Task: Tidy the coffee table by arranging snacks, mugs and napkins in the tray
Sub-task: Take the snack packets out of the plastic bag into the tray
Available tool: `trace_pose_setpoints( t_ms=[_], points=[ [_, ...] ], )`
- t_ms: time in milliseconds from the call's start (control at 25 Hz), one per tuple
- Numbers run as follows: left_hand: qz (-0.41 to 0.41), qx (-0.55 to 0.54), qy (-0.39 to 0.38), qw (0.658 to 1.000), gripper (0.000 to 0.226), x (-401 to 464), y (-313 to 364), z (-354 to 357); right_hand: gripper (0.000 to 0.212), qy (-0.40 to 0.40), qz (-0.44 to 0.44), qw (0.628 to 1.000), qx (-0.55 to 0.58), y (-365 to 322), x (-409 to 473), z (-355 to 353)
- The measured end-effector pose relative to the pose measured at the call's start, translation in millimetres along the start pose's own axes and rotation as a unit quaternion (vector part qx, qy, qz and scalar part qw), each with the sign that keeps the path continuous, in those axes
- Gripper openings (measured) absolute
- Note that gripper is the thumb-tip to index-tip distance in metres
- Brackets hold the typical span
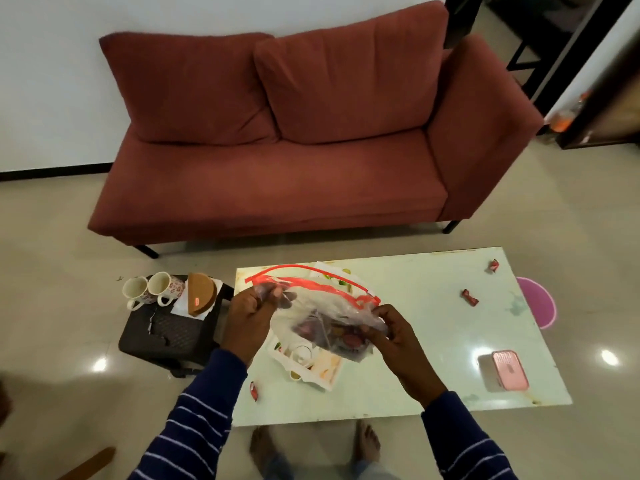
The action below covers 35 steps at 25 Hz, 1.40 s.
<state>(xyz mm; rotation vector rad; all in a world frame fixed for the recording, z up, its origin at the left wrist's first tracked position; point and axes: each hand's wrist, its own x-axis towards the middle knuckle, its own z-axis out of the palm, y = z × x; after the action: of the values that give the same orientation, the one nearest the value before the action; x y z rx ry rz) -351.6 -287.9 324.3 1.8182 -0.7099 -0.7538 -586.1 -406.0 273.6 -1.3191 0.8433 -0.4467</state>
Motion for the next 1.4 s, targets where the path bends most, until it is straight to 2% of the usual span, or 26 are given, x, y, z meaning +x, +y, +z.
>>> trace_pose_setpoints(
  t_ms=[80, 160, 240, 320, 400, 560, 600, 680, 760, 800, 880, 920, 960, 1080, 1160, 1320, 1400],
  points=[
    [0.033, 0.026, -0.037, 0.998, 0.02, -8, 12, 17, 0.028, 0.027, 0.012, 0.997, -0.066, -4, -7, -26],
    [0.049, 0.037, -0.06, 0.996, 0.021, -17, 24, 28, 0.047, 0.085, -0.048, 0.987, -0.131, -20, -11, -43],
    [0.068, 0.046, -0.074, 0.994, 0.023, -23, 33, 33, 0.06, 0.105, -0.128, 0.957, -0.236, -42, -8, -50],
    [0.096, 0.067, -0.093, 0.989, 0.025, -28, 38, 31, 0.057, 0.078, -0.181, 0.907, -0.372, -63, -1, -47],
    [0.116, 0.087, -0.122, 0.982, 0.026, -31, 43, 25, 0.054, 0.007, -0.175, 0.887, -0.427, -83, 5, -35],
    [0.146, 0.071, -0.187, 0.969, 0.029, -37, 50, 10, 0.036, -0.134, -0.156, 0.909, -0.363, -111, 14, -8],
    [0.147, 0.061, -0.197, 0.967, 0.029, -37, 52, 4, 0.028, -0.15, -0.149, 0.914, -0.347, -115, 14, -1],
    [0.123, 0.021, -0.179, 0.976, 0.026, -36, 56, -5, 0.014, -0.131, -0.149, 0.921, -0.335, -120, 12, 11],
    [0.085, -0.013, -0.081, 0.993, 0.025, -39, 60, -8, 0.01, -0.108, -0.15, 0.931, -0.314, -126, 8, 22],
    [0.067, -0.011, 0.011, 0.998, 0.026, -43, 61, -8, 0.01, -0.1, -0.146, 0.938, -0.299, -129, 6, 28],
    [0.03, -0.004, 0.2, 0.979, 0.036, -56, 63, -1, 0.011, -0.093, -0.124, 0.951, -0.266, -132, 3, 39],
    [0.018, -0.006, 0.246, 0.969, 0.041, -64, 63, 3, 0.009, -0.097, -0.11, 0.957, -0.251, -134, 1, 46],
    [0.009, -0.008, 0.247, 0.969, 0.043, -71, 62, 7, 0.007, -0.103, -0.095, 0.962, -0.235, -135, -1, 54],
    [-0.039, -0.068, 0.129, 0.989, 0.055, -78, 63, 12, 0.005, -0.133, -0.073, 0.969, -0.195, -137, -5, 70],
    [-0.072, -0.13, 0.072, 0.986, 0.059, -72, 65, 7, 0.008, -0.148, -0.062, 0.97, -0.184, -139, -6, 74],
    [-0.034, -0.074, 0.076, 0.994, 0.018, -64, 58, -11, 0.024, -0.153, -0.037, 0.977, -0.144, -144, -6, 69],
    [0.01, -0.019, 0.091, 0.996, 0.009, -62, 55, -23, 0.023, -0.127, -0.033, 0.984, -0.124, -144, -4, 62]
  ],
)
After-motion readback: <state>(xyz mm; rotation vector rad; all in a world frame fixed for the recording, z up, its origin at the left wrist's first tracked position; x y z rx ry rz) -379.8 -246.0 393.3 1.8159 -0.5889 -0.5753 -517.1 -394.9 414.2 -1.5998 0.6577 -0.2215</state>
